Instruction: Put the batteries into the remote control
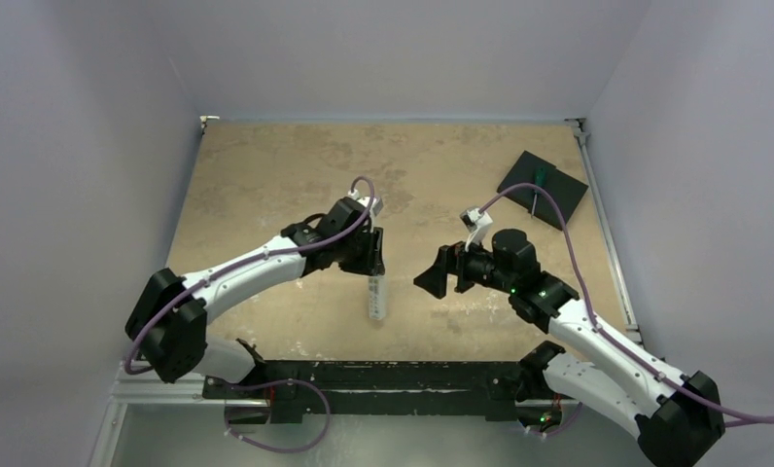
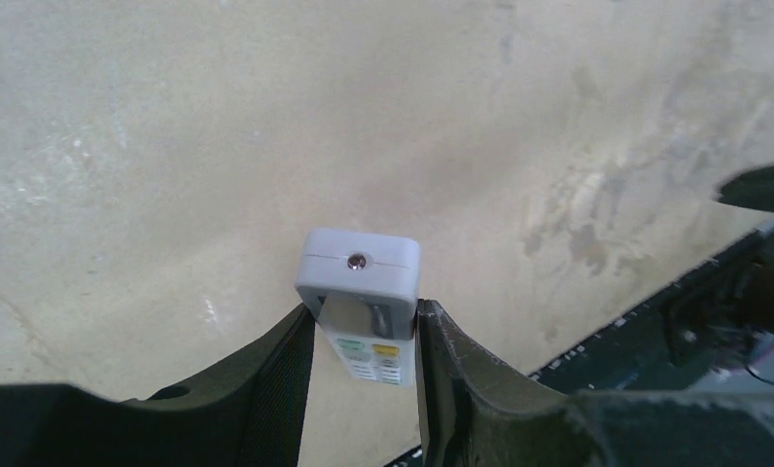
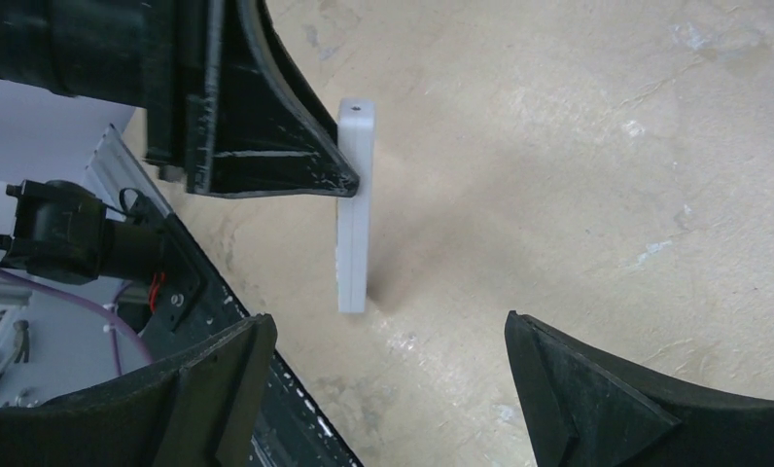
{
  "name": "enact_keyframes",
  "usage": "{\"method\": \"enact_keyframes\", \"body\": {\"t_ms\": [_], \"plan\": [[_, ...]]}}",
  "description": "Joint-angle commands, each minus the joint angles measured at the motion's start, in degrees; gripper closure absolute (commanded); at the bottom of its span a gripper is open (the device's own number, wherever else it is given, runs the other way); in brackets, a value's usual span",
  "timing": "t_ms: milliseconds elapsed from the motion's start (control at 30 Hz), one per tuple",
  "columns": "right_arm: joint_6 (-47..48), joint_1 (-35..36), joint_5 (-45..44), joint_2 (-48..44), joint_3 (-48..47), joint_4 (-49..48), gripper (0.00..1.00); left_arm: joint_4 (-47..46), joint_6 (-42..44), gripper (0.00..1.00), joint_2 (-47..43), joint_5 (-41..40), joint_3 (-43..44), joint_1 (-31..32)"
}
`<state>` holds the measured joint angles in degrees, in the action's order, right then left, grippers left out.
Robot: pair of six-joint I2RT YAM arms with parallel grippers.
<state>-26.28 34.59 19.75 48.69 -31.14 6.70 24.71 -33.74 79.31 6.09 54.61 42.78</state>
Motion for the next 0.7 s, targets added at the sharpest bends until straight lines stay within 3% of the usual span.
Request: {"method": "enact_keyframes", "body": {"t_ms": [0,667], "plan": [[1.1,0.0,-2.6,-2.2,0.9,0.9,0.01,4.1,2.4,1.0,5.0,-9.0,5.7,1.8],[-3.4,-0.1,-4.2,-1.8,3.9,-3.8,0.01,1.3,0.7,1.0,21.7,-12.1,12.4,3.2]]}}
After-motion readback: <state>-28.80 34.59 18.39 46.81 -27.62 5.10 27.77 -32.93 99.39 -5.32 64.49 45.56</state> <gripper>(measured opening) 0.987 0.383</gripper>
